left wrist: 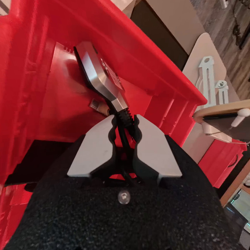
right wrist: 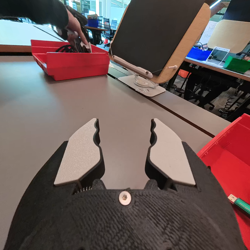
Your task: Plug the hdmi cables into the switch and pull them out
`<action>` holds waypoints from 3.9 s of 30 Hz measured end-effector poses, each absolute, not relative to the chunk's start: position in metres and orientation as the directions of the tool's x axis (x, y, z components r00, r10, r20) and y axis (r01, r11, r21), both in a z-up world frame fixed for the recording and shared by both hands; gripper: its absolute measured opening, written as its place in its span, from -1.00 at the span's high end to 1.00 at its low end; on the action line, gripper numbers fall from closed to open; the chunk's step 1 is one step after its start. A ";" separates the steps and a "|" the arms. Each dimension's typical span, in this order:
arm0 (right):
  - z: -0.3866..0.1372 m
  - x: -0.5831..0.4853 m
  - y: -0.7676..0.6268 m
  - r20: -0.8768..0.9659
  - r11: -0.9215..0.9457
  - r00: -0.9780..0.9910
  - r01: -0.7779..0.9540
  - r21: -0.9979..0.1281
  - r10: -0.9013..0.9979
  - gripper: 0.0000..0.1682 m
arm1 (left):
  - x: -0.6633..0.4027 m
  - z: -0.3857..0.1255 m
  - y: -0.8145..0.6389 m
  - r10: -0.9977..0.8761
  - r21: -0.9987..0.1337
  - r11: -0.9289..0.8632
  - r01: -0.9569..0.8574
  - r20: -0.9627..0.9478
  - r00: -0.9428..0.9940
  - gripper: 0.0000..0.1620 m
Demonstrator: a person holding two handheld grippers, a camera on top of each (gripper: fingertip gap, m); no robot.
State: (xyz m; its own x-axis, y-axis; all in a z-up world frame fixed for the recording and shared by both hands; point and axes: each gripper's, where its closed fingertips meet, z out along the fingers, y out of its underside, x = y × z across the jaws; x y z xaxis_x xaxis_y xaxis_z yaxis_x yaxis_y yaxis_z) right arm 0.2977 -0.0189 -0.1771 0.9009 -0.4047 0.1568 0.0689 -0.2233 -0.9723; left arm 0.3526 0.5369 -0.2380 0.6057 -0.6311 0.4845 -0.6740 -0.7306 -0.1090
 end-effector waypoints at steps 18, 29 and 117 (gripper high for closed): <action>-0.103 0.242 0.013 0.099 -0.028 0.922 0.096 -0.995 -0.374 0.03 | 0.308 0.007 0.460 -0.786 -0.784 -0.600 -0.158 0.615 -0.066 0.74; -0.034 0.173 0.099 0.383 -0.064 0.872 0.383 -0.922 -0.305 0.08 | 0.232 -0.004 0.206 -0.765 -0.755 -0.625 0.196 0.543 -0.346 0.75; -0.148 0.179 0.019 0.255 -0.317 0.950 0.188 -0.929 -0.182 0.39 | 0.219 -0.111 0.039 -0.497 -0.610 -0.773 -0.176 0.754 -0.429 0.56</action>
